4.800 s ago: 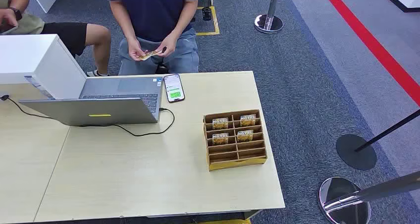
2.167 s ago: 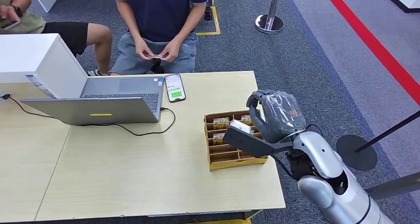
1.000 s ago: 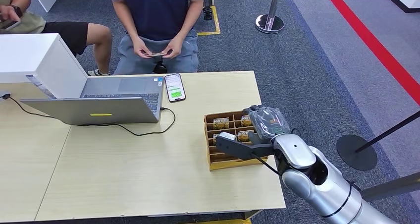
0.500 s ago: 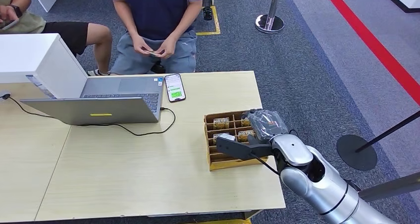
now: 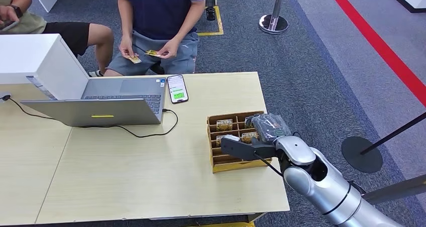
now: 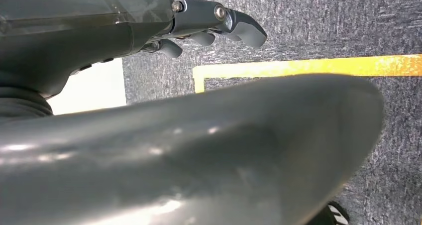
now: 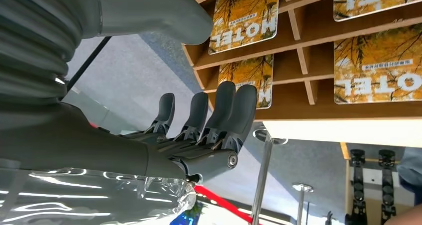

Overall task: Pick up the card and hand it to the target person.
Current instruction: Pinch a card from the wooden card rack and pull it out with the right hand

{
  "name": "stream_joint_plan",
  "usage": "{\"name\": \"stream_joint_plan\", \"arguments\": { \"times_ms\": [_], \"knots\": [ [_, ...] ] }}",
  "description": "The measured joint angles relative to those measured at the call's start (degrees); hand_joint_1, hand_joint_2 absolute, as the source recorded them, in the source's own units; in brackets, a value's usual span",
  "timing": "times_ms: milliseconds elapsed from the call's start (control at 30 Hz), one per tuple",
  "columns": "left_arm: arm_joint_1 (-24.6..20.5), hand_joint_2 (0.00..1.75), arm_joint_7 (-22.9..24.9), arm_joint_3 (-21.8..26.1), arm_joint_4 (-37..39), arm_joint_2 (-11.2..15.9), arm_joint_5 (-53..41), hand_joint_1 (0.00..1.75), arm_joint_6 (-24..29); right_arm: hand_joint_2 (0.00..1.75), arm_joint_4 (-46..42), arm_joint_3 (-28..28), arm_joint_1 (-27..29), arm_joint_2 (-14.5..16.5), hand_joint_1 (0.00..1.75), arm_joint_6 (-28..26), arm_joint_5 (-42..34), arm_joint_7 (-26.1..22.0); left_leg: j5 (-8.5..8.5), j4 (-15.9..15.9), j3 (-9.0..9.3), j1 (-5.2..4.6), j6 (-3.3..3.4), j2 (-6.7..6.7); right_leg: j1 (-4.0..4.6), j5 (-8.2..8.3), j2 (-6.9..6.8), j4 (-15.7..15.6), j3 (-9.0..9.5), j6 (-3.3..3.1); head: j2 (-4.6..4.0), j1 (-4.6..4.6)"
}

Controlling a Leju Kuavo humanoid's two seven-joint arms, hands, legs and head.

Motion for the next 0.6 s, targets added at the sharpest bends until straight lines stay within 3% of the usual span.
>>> {"name": "stream_joint_plan", "arguments": {
  "times_ms": [300, 600],
  "knots": [
    [0.0, 0.0, 0.0, -0.4, 0.3, 0.0, 0.0, 0.0, -0.1, 1.75, 2.1, 0.0, 0.0, 0.1, 0.76, -0.4, -0.9, -0.4, 0.0, 0.0, 0.0, 0.0, 0.0, 0.0, 0.0, 0.0, 0.0, 0.0, -0.01, 0.0, 0.0, -0.01],
    [0.0, 0.0, 0.0, -0.5, 0.3, 0.0, 0.1, 0.0, -0.1, 1.75, 3.4, 0.0, 0.0, 0.2, 0.96, -0.5, -1.6, -0.4, 0.0, 0.0, 0.0, 0.0, 0.0, 0.0, 0.0, 0.0, 0.0, 0.0, -0.01, 0.0, 0.0, -0.01]
  ]
}}
